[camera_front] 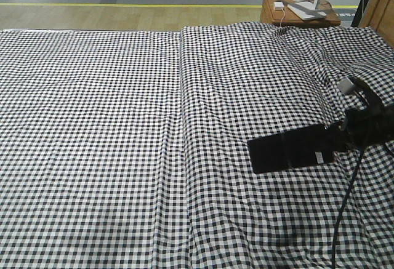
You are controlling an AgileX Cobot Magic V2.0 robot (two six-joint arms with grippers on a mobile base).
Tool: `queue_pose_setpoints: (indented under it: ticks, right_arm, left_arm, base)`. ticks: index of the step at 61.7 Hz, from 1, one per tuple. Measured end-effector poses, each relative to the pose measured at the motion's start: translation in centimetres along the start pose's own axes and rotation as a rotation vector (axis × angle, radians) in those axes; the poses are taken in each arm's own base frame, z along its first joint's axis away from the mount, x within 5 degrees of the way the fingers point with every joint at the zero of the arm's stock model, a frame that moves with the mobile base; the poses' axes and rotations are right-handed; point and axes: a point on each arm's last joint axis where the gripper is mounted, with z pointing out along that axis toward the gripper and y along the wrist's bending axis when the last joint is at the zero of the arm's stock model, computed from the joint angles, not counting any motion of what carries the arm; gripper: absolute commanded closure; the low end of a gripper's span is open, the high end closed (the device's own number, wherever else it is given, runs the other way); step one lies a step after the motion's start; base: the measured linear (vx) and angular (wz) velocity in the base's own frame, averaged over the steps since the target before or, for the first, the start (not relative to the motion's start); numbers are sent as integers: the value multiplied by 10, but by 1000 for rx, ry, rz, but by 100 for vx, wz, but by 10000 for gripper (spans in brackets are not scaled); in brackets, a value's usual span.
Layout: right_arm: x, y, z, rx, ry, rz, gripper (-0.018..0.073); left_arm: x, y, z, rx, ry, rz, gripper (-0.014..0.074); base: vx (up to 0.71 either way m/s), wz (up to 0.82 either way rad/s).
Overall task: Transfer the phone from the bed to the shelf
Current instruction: 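Lift the phone with the right gripper up off the bed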
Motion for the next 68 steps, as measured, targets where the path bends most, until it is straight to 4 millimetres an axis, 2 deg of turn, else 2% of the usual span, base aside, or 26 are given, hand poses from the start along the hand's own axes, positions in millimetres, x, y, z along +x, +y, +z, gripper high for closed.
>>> queue_pose_setpoints:
  ticks: [15,27,44,68]
  right_arm:
    - [-31,71,-18,7,-37,-173,562]
    - [-45,128,-22,-26,-49,-313,562]
    - [-49,193,-12,-117,-24,-433,562]
    - [-41,259,-2,-233,19,-510,562]
  left_arm:
    - [0,0,0,0,0,0,595]
    - [0,0,0,0,0,0,595]
    - [0,0,0,0,0,0,595]
    - [0,0,0,0,0,0,595]
  base:
    - [0,0]
    - [0,0]
    - [0,0]
    - [0,0]
